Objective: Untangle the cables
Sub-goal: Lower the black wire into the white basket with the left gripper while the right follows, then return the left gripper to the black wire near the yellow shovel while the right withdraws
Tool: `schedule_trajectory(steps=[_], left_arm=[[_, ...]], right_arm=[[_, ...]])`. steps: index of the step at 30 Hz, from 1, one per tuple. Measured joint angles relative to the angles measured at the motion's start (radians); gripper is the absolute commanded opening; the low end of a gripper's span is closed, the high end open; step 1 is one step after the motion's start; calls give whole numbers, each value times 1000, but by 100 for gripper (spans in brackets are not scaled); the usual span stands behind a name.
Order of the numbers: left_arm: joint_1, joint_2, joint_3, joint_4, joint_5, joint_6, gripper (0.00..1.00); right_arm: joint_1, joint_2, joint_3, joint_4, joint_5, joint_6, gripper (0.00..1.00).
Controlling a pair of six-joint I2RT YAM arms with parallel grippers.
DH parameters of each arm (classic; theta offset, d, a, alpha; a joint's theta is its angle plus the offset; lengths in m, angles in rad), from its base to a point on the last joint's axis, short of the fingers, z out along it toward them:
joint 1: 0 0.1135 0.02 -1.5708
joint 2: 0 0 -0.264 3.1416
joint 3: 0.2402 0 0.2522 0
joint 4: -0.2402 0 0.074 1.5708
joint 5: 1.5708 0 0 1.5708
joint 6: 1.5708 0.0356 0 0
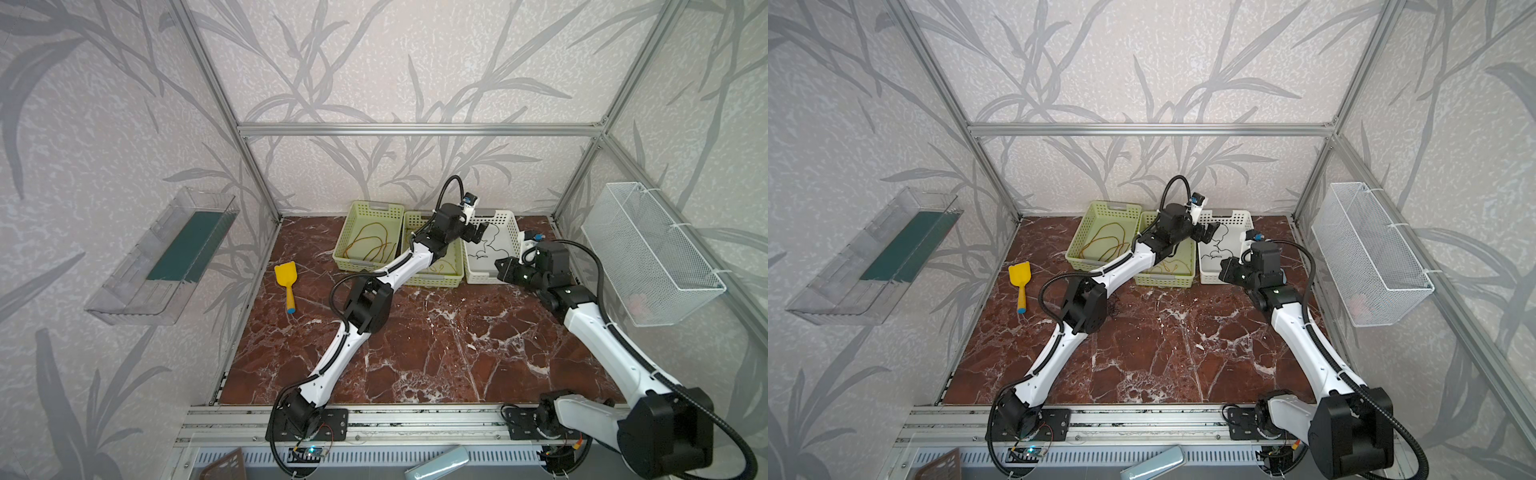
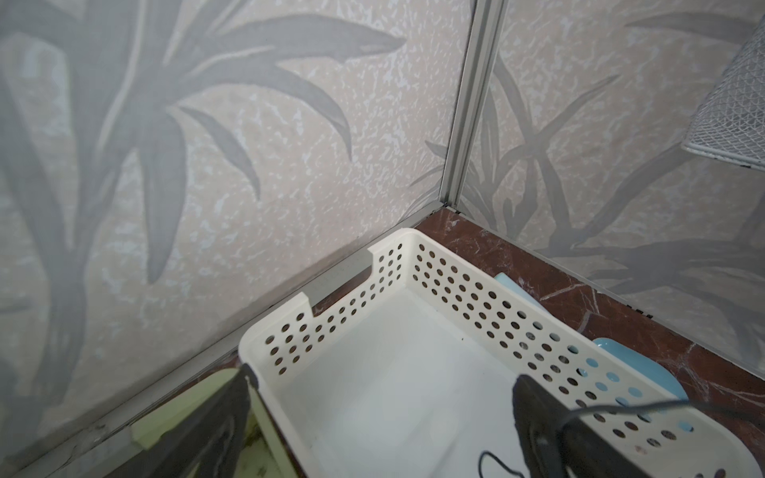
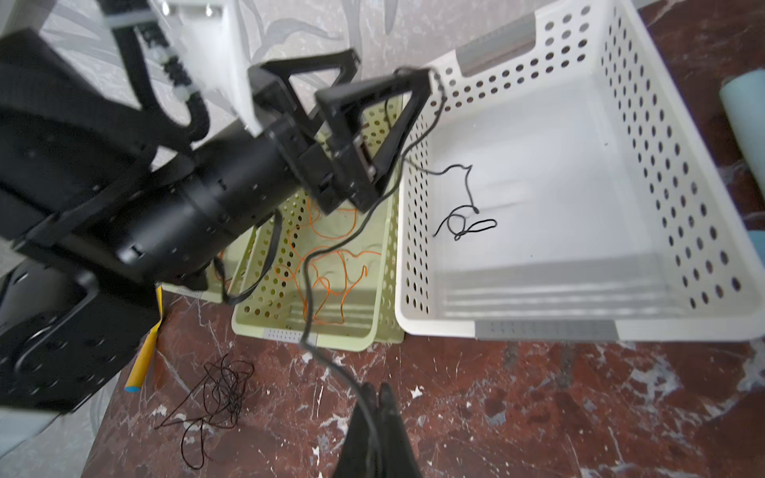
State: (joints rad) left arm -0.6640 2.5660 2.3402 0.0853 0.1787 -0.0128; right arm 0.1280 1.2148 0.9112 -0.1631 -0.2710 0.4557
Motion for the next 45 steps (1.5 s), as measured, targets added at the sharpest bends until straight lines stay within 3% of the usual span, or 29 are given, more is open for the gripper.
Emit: schedule_trajectory(steps=[4, 12, 16, 17, 25, 27, 32, 36, 45], left_arm=[[23, -74, -44, -62, 43, 19, 99], [23, -89, -57, -191, 165, 32, 99], [23, -166, -234, -158, 183, 25, 99], [23, -200, -296, -150, 186, 18, 99], [72, -626, -751, -88, 117, -55, 99], [90, -758, -859, -89, 63, -76, 99], [132, -1066, -1134, -169, -116, -140, 99], [164, -1216, -1300, -315, -248, -251, 97], [346, -1384, -1524, -574, -312, -671, 99]], right_arm=[[-31, 115, 102, 13, -9, -4, 0], [-68, 317, 279, 45, -18, 6, 0], [-75, 432, 373, 35, -18, -8, 1], [-75, 462, 395, 25, -17, -15, 5], [-73, 608, 463, -118, 55, -73, 88], [-62, 604, 462, -140, 82, -93, 98], [-21, 542, 433, -158, 152, -140, 99], [35, 430, 354, -156, 203, -164, 99], [240, 292, 211, -146, 291, -234, 99]])
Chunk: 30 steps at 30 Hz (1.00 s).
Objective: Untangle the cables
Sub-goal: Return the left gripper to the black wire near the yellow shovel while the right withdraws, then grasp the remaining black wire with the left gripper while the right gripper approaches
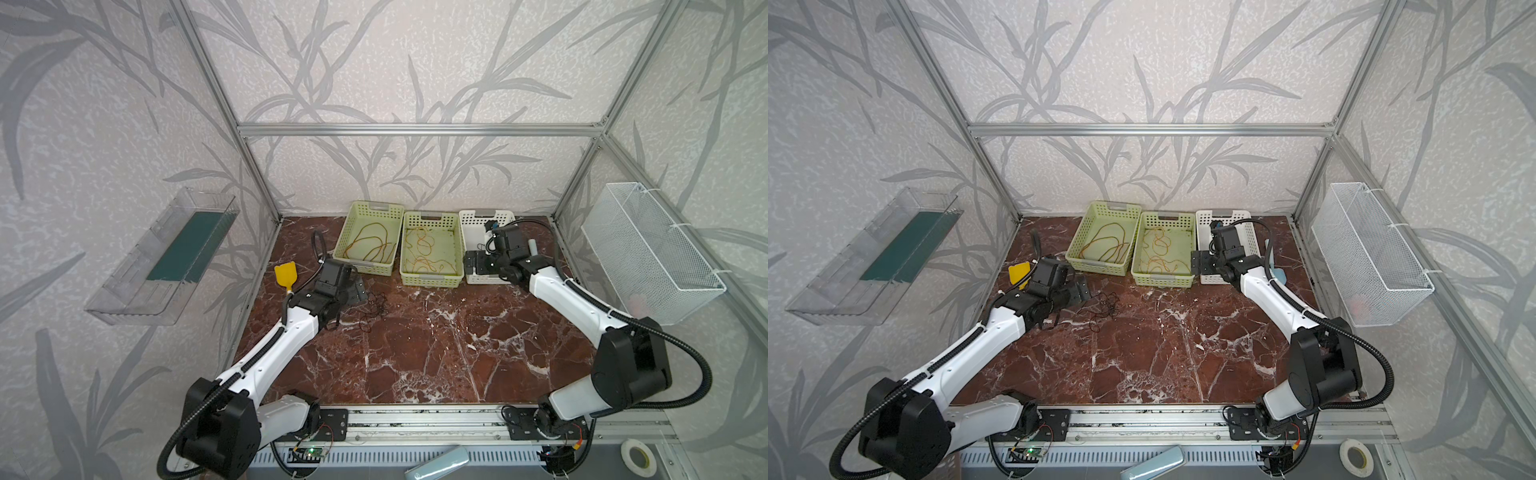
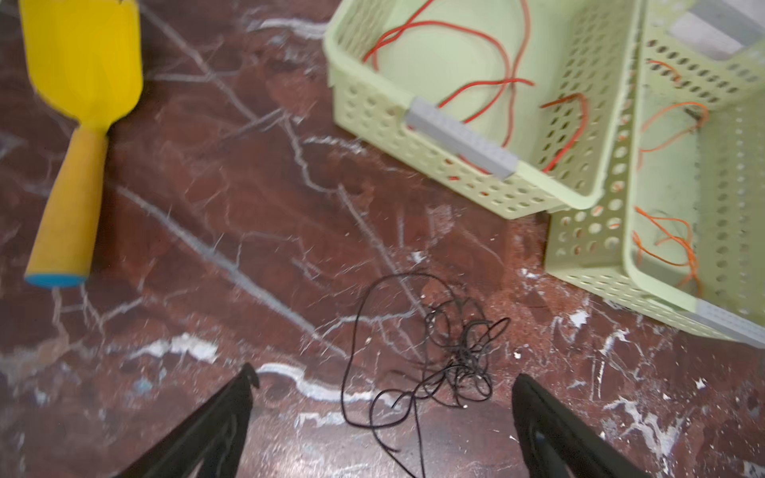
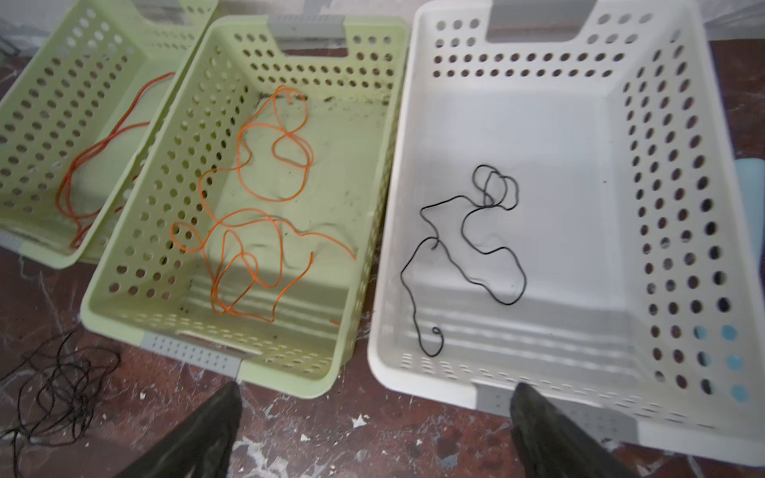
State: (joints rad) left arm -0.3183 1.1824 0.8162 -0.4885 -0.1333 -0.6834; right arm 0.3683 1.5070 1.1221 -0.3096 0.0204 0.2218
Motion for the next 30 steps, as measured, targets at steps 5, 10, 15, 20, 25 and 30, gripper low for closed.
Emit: schedule_trajectory(steps=[5, 10, 15, 20, 25, 30], left_arm=[[43, 53, -26, -32, 57, -146, 99], [63, 101, -61, 14, 119, -243, 98], [73, 162, -105, 92, 188, -311, 85], [77, 233, -105, 171, 266, -322, 34], [77, 240, -104, 203, 316, -270, 0], [69, 186, -84, 206, 364, -134, 0]], right_arm=[[110, -15, -26, 8, 2, -32, 99], [155, -15, -37, 31, 2, -40, 100], [169, -15, -78, 48, -3, -37, 98], [178, -15, -84, 55, -21, -36, 97], [200, -2, -80, 65, -92, -42, 97], [261, 101, -29, 79, -171, -53, 98]])
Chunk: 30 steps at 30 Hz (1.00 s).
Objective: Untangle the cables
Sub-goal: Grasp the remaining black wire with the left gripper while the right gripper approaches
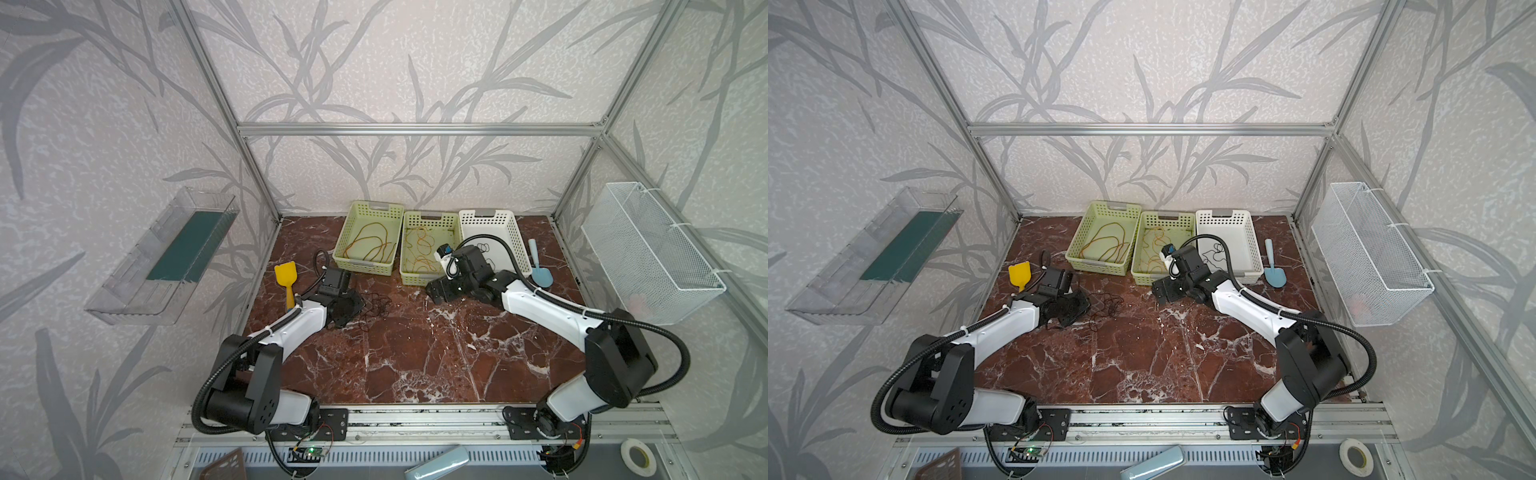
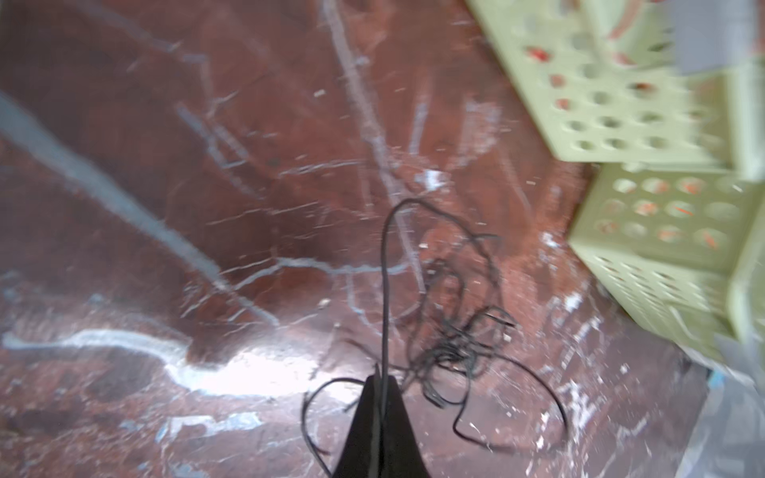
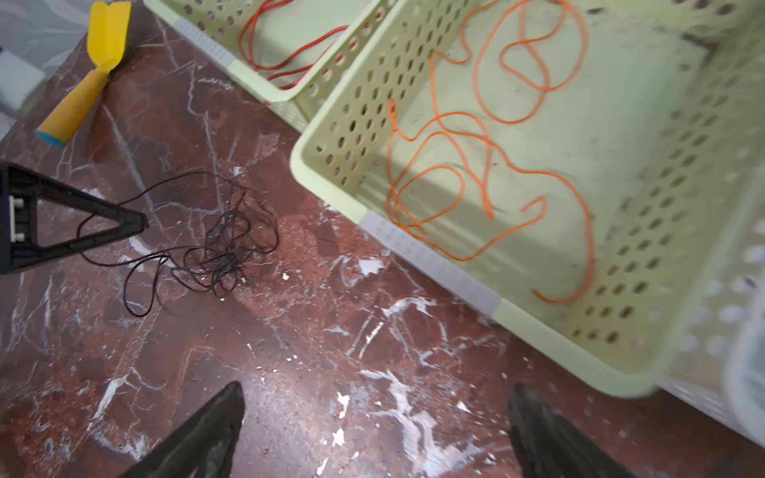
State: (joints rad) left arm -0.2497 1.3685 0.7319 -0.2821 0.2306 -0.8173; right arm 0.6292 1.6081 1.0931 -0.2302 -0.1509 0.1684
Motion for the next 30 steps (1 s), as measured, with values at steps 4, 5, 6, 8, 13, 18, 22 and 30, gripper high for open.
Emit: schedule_trajectory(steps=[4, 5, 6, 8, 13, 18, 22, 30], left_arm=[[-41, -61, 72, -19, 27, 146, 0], [-57, -76, 87, -23, 32, 180, 0], [-77, -93, 102, -26, 35, 220, 0], [-116, -123, 124, -28, 38, 280, 0], [-191, -184, 146, -25, 59, 393, 0], [-210, -198, 203, -25, 111, 451, 0], [-222, -216, 278, -23, 144, 470, 0], [-224, -240, 454, -32, 164, 499, 0]], right_arm=[[43, 98, 53, 24, -73, 7, 98], [50, 117, 64, 34, -91, 13, 98], [58, 137, 74, 48, -113, 21, 98], [68, 163, 89, 73, -150, 35, 98], [76, 194, 92, 159, -229, 93, 98], [76, 204, 92, 220, -256, 150, 96], [76, 221, 92, 256, -248, 195, 91], [77, 243, 40, 282, -180, 224, 79]])
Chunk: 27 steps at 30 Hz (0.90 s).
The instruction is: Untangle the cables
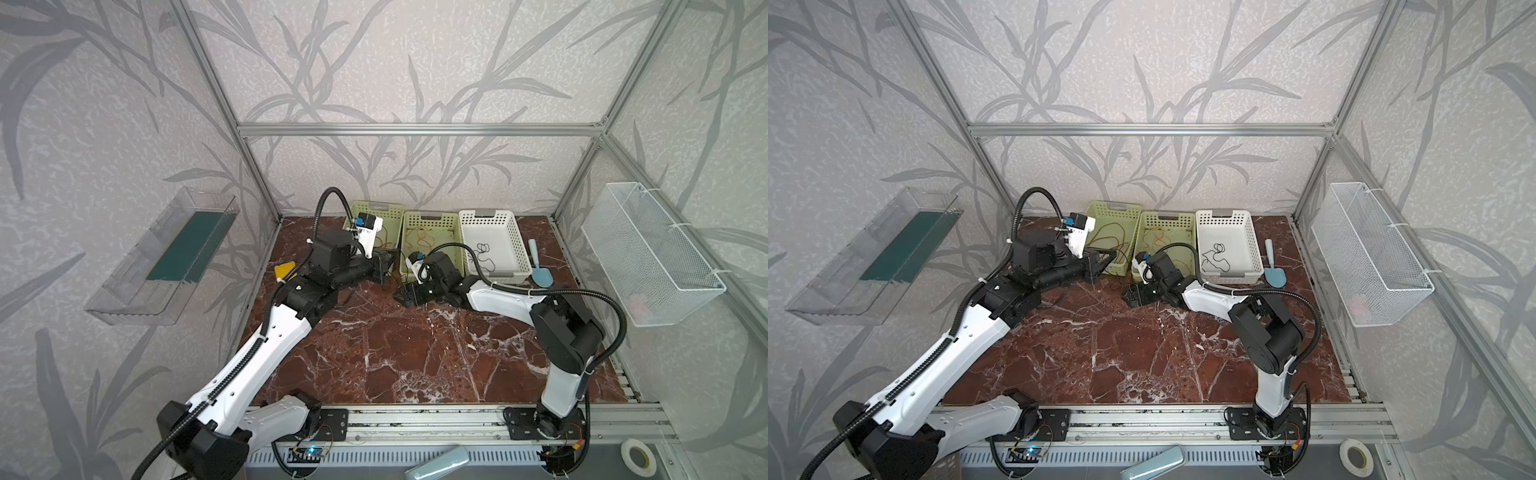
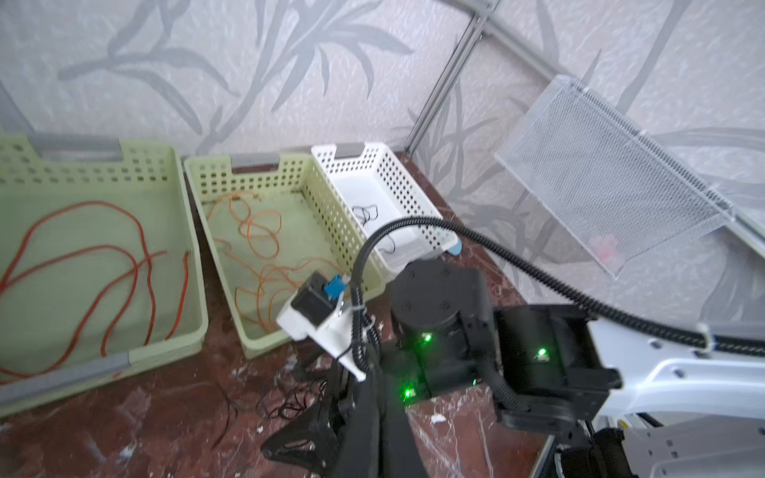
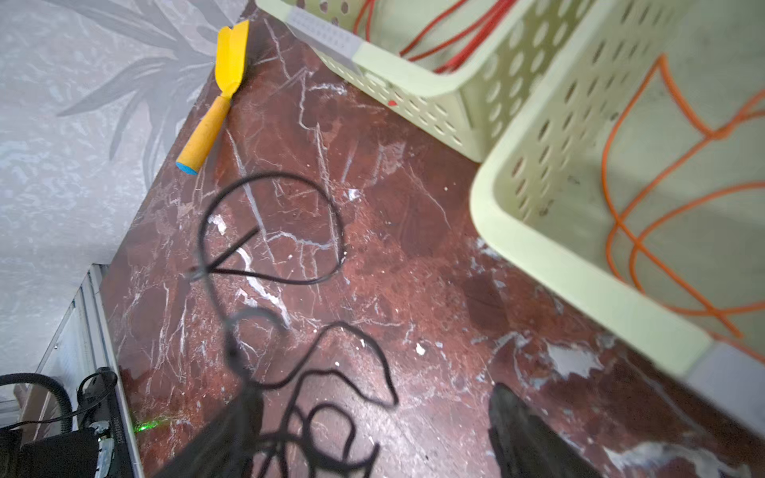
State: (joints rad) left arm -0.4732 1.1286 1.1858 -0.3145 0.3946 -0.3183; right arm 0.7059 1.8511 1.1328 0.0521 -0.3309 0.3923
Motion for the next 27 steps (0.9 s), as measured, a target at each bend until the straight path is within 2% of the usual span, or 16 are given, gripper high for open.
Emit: schedule_trajectory(steps=[10, 17, 24, 27], left_arm=[[0, 1, 179, -77, -3, 77, 0], [0, 13, 206, -92, 15, 109, 0], [0, 48, 195, -71, 65, 105, 0], [-3, 60, 187, -48, 93, 92, 0]], right_arm=[[-42, -44, -158, -14, 51, -1, 61], [-66, -180, -239, -61, 103, -35, 62], [-82, -324, -333, -79, 118, -116, 73], [-82, -398, -392, -48, 93, -160, 75]])
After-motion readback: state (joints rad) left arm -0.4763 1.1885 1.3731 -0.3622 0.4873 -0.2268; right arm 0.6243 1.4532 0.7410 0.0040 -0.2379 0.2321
